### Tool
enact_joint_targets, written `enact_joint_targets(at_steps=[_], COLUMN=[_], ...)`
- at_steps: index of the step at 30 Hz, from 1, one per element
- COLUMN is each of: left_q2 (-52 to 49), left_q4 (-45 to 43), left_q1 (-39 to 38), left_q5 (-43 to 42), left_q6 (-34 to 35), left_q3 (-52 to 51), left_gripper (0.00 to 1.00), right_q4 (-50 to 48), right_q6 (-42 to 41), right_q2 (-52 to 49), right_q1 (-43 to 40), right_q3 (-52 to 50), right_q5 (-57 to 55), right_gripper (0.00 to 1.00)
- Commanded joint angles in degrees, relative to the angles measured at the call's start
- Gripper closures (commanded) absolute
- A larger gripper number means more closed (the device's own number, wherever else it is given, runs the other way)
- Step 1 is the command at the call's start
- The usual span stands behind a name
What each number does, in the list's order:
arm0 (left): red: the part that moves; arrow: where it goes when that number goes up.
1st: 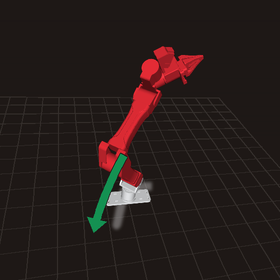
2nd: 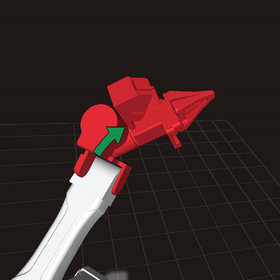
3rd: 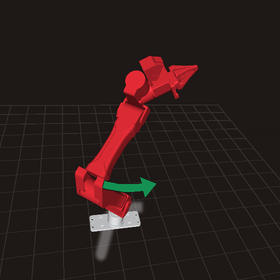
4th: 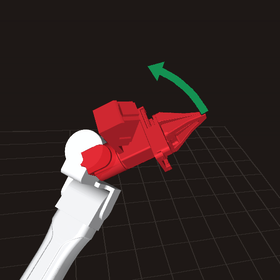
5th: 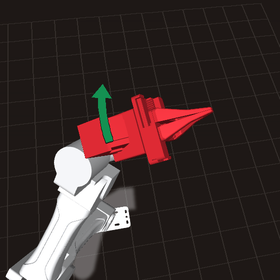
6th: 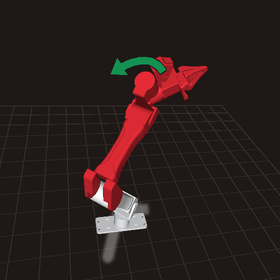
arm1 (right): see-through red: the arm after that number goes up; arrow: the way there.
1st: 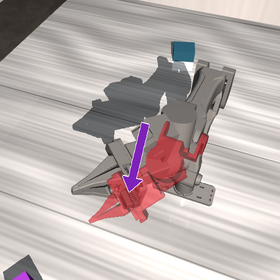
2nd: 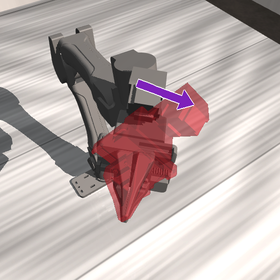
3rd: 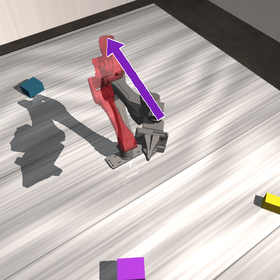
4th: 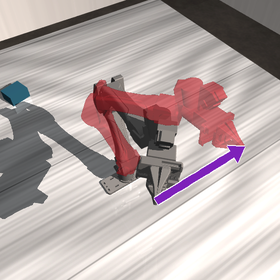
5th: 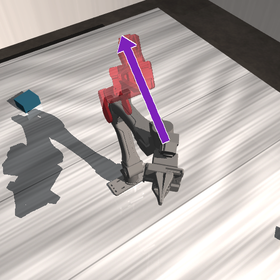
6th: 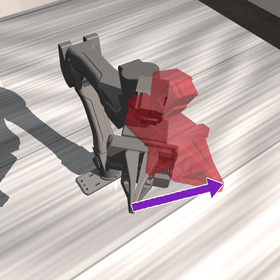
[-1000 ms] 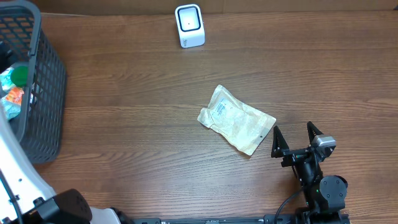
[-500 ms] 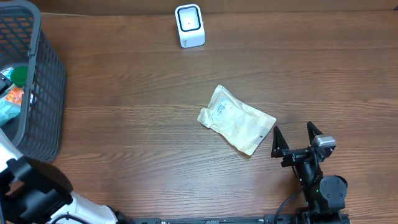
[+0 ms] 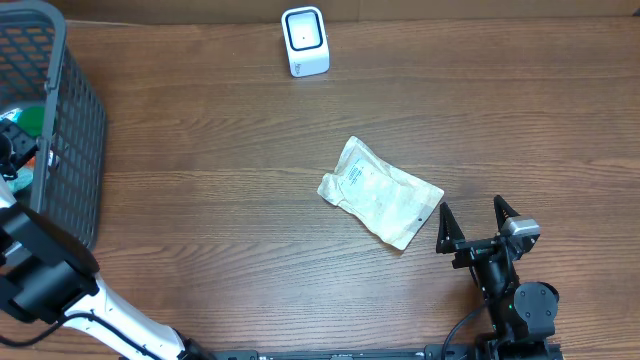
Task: Scan the item barcode
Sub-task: 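Grasp the orange snack packet in the basket with the left gripper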
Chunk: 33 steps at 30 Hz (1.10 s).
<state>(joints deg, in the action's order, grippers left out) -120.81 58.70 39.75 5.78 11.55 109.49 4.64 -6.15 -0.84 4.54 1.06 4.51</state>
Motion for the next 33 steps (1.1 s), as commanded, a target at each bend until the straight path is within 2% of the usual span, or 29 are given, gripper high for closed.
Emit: enact_joint_targets(at_steps=[1, 15, 21, 22, 27, 30, 33], left_q2=[-2.71, -7.21, -9.86, -10.08, -9.99, -9.99, -9.86], left_q4=[-1.05, -7.76, -7.74, -7.78, -8.41, -7.85, -6.45], left_q1=[-0.20, -1.33, -1.29, -1.31, -1.31, -1.31, -1.31], left_q5=[-0.96, -4.33, -4.31, -4.28, -4.31, -4.33, -4.35], left_q6=[-1.31, -2.58, -2.56, -2.58, -2.56, -2.56, -2.23], left_q3=[1.14, 1.09, 0.96, 0.96, 0.96, 0.96, 0.98], left_gripper=[0.42, 0.44, 0.50, 0.52, 0.74, 0.93, 0.96], right_q4=[-0.24, -0.24, -0.24, -0.24, -0.24, -0.24, -0.24], right_q6=[0.24, 0.24, 0.24, 0.24, 0.24, 0.24, 0.24], right_q2=[0.68, 0.68, 0.68, 0.68, 0.68, 0.68, 0.68], right_q1=[-0.15, -0.15, -0.15, -0.15, -0.15, -0.15, -0.15], right_q3=[-0.61, -0.61, -0.61, -0.61, -0.61, -0.61, -0.61], right_q5=[0.26, 0.26, 0.26, 0.26, 0.26, 0.26, 0.26], right_gripper=[0.00, 0.00, 0.00, 0.00, 0.00, 0.00, 0.00])
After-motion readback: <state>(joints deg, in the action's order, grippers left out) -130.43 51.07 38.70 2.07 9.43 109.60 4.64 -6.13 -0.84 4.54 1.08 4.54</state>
